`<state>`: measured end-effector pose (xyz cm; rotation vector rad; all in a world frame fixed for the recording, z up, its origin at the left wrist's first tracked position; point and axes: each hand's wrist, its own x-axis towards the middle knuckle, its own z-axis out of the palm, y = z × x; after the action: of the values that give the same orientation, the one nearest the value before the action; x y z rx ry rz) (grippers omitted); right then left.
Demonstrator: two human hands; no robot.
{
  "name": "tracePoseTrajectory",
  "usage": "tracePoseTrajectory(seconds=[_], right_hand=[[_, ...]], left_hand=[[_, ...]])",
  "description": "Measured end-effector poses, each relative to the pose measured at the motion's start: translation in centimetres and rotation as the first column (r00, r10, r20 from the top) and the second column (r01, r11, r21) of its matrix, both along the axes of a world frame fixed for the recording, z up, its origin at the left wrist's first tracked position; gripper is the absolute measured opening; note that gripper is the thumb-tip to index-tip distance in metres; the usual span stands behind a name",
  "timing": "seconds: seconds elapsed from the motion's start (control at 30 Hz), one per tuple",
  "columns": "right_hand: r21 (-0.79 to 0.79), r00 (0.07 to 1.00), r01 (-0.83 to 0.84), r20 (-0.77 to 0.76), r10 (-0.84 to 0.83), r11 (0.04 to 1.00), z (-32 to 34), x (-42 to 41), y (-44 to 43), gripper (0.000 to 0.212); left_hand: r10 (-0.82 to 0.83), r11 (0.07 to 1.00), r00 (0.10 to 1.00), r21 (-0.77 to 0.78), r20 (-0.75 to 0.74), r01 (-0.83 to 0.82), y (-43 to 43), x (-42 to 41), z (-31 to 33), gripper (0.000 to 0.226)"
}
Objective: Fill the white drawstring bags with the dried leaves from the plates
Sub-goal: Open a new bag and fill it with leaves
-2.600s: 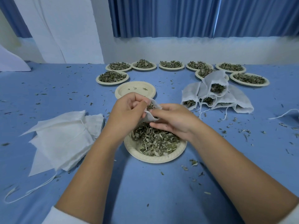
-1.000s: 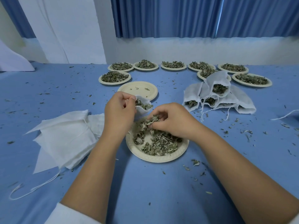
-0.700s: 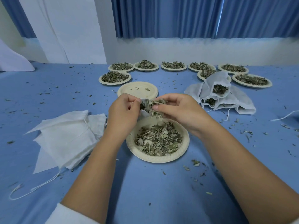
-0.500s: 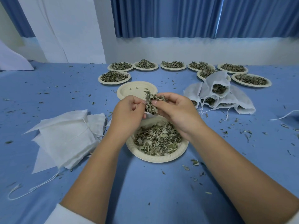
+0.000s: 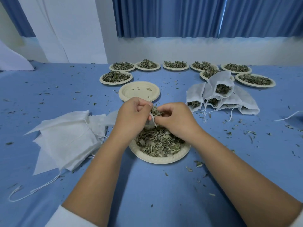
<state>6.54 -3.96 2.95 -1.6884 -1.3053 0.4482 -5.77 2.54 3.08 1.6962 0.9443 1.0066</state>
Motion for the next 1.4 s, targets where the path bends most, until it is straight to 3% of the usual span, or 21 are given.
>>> tracePoseTrajectory(seconds=[0.1,0.23,0.3,0.43,0.6,0.67,0.73,0.83,0.97,1.1,1.23,1.3,1.4], right_hand=[[-0.086,0.996,-0.049,-0.079,0.043,0.995,0.3,0.4,-0.1,0.005],[-0.090,0.901,-0.172,-0.417,0.120,0.981,0.9,0.8,0.0,0.012],[-0.061,0.858,-0.159,-0.502,0.107,0.985,0.8,0.6,0.2,0.016],[-0.006,0.902,-0.055,-0.430,0.047,0.998,0.3,0.2,0.0,0.012],[-0.001,0.991,-0.017,-0.136,0.017,1.000,-0.2,-0.2,-0.2,0.021],[-0.011,0.990,-0.010,-0.140,0.008,1.000,-0.2,-0.5,-0.2,0.016],[-0.031,0.957,-0.015,-0.291,0.005,0.999,0.2,-0.4,-0.2,0.007],[0.001,0.798,-0.086,-0.598,0.069,0.996,1.0,0.2,0.0,0.009],[0.038,0.733,-0.010,-0.679,0.033,0.999,1.2,0.5,0.0,0.023],[0.079,0.777,0.033,-0.629,0.024,0.996,0.7,0.2,-0.1,0.022],[0.121,0.940,0.081,-0.339,-0.036,0.989,0.1,-0.3,0.0,0.019],[0.135,0.978,0.078,-0.204,-0.049,0.988,-0.1,-0.5,0.0,0.020],[0.105,0.984,0.008,-0.175,0.010,0.994,0.2,-0.2,-0.1,0.015]], left_hand=[[0.009,1.000,0.999,0.021,-0.048,-0.008,0.2,0.2,-0.2,0.010],[0.037,0.998,0.997,0.049,-0.067,-0.034,0.2,0.0,-0.3,0.009],[0.026,0.998,0.997,0.061,-0.073,-0.022,0.1,0.0,-0.3,0.011],[0.009,0.999,0.999,0.040,-0.041,-0.007,0.0,0.1,-0.1,0.010],[-0.022,0.996,0.997,0.081,-0.073,0.028,-0.3,0.3,-0.2,0.013],[-0.036,0.996,0.996,0.078,-0.082,0.042,-0.4,0.3,-0.3,0.013],[-0.023,0.998,0.998,0.059,-0.052,0.026,-0.1,0.2,-0.3,0.012],[0.026,0.997,0.999,0.074,-0.039,-0.023,0.2,0.0,-0.3,0.012],[0.026,0.999,1.000,0.039,-0.004,-0.026,0.1,0.0,-0.3,0.011],[-0.018,0.999,1.000,0.027,0.007,0.018,-0.2,0.1,-0.1,0.010],[-0.046,0.998,0.998,0.040,-0.031,0.048,-0.4,0.2,-0.1,0.013],[-0.039,0.998,0.998,0.045,-0.039,0.041,-0.5,0.3,-0.1,0.013],[0.008,1.000,1.000,0.030,0.005,-0.008,-0.3,0.1,-0.1,0.010]])
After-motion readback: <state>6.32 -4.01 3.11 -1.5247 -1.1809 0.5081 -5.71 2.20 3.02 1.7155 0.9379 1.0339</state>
